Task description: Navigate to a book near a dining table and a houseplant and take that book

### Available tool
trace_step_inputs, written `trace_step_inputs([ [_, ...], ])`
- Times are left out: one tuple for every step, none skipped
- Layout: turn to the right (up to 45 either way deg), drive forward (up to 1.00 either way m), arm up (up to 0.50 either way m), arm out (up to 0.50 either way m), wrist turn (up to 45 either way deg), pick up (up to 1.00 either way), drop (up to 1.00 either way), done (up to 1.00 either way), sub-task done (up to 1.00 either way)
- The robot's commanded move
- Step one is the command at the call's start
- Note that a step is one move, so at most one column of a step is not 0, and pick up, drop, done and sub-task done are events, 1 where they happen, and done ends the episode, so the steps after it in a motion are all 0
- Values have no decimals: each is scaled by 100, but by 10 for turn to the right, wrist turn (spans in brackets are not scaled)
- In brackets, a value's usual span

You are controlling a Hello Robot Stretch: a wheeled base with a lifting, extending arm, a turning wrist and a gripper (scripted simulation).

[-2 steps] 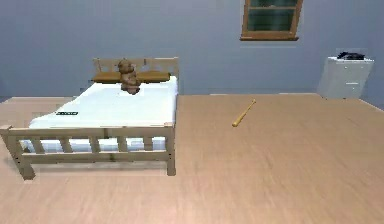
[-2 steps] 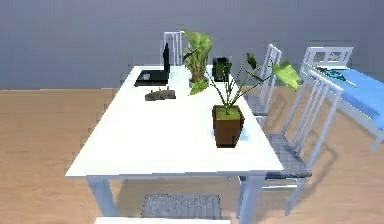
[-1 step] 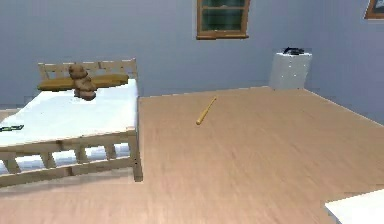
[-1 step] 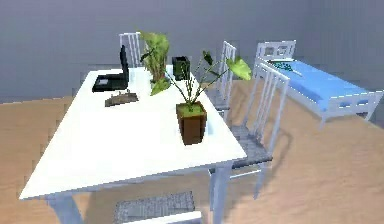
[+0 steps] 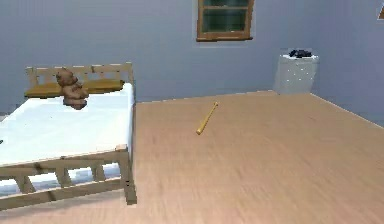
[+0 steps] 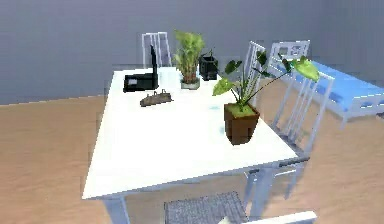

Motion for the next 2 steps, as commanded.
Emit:
trace_step_inputs([
  [300, 0, 0, 0, 0, 0, 0, 0, 0],
  [0, 65, 0, 0, 0, 0, 0, 0, 0],
])
